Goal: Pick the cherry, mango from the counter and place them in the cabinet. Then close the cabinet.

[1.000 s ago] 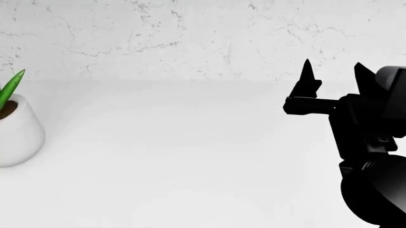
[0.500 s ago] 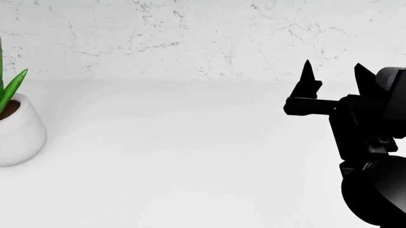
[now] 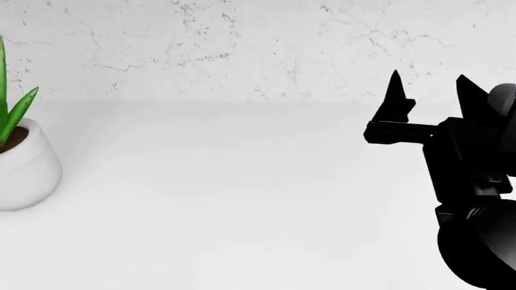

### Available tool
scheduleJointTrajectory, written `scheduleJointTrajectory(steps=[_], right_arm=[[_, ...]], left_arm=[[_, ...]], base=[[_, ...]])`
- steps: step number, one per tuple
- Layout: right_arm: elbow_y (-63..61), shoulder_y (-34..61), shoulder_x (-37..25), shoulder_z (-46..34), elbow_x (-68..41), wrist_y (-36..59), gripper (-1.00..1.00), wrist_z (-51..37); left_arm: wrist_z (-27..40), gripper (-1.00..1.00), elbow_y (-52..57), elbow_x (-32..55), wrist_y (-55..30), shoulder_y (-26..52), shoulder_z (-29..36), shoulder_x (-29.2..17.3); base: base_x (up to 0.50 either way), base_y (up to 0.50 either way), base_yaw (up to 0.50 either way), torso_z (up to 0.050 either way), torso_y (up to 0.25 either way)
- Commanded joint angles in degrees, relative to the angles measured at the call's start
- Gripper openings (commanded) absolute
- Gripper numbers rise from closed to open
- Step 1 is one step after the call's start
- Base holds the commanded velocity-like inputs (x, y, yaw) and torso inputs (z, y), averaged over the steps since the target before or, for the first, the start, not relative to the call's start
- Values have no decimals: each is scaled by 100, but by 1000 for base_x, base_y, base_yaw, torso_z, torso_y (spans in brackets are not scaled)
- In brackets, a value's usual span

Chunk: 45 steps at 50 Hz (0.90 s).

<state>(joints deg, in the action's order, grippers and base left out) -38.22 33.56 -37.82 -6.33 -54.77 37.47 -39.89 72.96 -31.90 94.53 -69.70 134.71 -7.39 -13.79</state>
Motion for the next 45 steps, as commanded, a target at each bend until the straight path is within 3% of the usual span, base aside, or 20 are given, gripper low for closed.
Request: scheduleJointTrajectory(steps=[1,26,36,45], right_arm=[[-323,-310,239,211,359,-618,100,287],[-365,-281,290,104,411,-795,100,498],[-390,-301,291,114,363,-818,100,499],[-384,-317,289,126,333,-836,100,495]], left_arm=[[-705,100,-160,2132,294,-348,503,836],[-1131,100,-62,2146,765,-480,828,1258],[-1980,100,-441,1783,1045,-335,1378,1308],[-2164,100,-254,2441,1664,-382,2201,1356]], base=[[0,-4,-7,0,0],[15,-18,-15,0,0],[17,-21,-16,0,0],[18,-21,-16,0,0]])
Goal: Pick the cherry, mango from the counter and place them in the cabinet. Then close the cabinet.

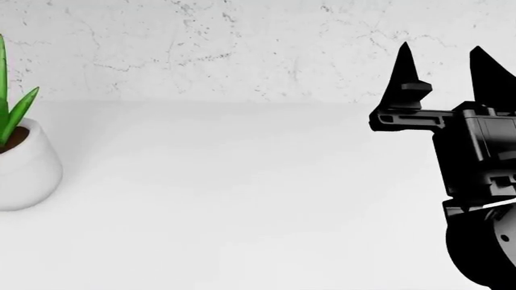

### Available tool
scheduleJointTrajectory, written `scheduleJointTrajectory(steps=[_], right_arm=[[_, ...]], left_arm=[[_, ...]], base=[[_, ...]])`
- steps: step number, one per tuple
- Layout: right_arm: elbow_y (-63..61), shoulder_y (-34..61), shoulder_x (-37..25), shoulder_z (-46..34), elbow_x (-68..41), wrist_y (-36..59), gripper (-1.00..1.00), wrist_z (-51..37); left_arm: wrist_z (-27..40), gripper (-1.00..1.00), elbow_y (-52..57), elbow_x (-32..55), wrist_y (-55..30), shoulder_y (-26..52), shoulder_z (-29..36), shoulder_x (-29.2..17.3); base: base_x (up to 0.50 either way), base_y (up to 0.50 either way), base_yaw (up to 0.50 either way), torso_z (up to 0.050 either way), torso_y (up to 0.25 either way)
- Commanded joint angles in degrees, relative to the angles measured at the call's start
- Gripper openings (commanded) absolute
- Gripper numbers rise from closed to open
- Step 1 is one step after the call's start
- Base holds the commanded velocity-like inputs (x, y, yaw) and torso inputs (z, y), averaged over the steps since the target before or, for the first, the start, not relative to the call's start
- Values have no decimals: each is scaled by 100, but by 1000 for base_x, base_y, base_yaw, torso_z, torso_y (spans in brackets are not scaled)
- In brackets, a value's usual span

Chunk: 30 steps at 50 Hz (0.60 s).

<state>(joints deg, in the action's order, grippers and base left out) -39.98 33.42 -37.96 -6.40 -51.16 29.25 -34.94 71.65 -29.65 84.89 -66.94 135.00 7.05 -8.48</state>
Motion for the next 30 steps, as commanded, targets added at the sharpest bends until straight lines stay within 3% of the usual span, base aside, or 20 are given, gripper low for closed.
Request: scheduleJointTrajectory(steps=[1,23,30], right_arm=[[-206,-304,303,134,-32,-17,100,1],[-235,-329,276,177,-91,-59,100,-21],[-217,-338,288,151,-65,-77,100,-7]], left_arm=[[-2058,100,-443,3501,1476,-414,875,825],[-2534,100,3,4622,2692,-303,2380,776],[-2608,100,197,4393,2538,-309,2528,348]], base=[[19,-22,-16,0,0],[18,-20,-13,0,0],[3,-2,-5,0,0]])
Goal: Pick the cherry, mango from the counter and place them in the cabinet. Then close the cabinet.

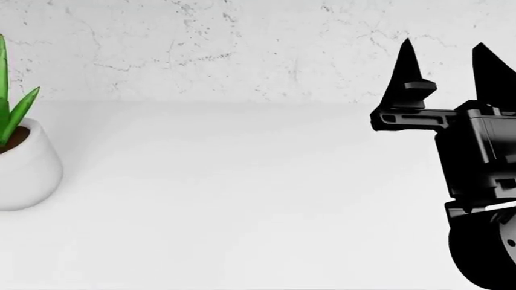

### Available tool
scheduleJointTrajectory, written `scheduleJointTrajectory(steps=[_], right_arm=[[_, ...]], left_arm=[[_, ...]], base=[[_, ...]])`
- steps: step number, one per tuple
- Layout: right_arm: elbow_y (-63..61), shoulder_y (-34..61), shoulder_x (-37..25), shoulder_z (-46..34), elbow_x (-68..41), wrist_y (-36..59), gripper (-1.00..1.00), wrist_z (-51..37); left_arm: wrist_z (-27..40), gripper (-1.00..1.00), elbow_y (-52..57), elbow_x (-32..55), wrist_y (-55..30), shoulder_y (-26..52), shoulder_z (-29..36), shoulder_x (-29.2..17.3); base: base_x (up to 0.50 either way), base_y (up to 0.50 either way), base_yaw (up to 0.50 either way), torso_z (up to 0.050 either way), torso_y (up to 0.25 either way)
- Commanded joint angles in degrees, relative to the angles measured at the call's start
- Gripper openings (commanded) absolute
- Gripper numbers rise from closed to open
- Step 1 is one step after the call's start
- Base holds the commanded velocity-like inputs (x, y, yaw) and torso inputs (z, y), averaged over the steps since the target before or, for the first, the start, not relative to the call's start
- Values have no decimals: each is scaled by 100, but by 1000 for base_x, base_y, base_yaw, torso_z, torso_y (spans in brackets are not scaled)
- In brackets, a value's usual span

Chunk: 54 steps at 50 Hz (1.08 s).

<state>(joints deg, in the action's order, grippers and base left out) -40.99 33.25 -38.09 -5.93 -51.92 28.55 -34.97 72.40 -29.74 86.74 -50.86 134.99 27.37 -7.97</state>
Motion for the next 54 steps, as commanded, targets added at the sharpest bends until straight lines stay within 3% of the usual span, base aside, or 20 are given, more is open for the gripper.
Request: scheduleJointTrajectory(steps=[1,7,16,26,34,46,54], right_arm=[[-112,-316,305,94,16,-5,100,-4],[-76,-257,341,-4,58,27,100,5],[-24,-210,376,-83,73,38,100,36],[-25,-194,374,-119,74,46,100,38],[16,-218,401,-188,167,-4,100,94],[190,-381,471,-292,444,-262,100,322],[147,-316,487,-356,433,-221,100,309]], left_arm=[[-2683,100,266,4148,886,-314,508,191],[-2733,100,1091,3303,646,-290,635,-561],[-1740,100,2382,3012,623,-324,479,-1456],[-491,100,3965,3937,715,-454,63,-2142],[477,100,5554,4464,1129,-1034,-305,-2814],[743,100,7199,3649,1418,-3221,-804,-3808],[305,100,7828,2590,1757,-5362,-1249,-4031]], base=[[17,-5,-11,0,0],[7,-6,-11,0,0],[0,0,0,0,0],[0,0,0,0,0],[0,0,0,0,0],[0,0,0,0,0],[0,0,0,0,0]])
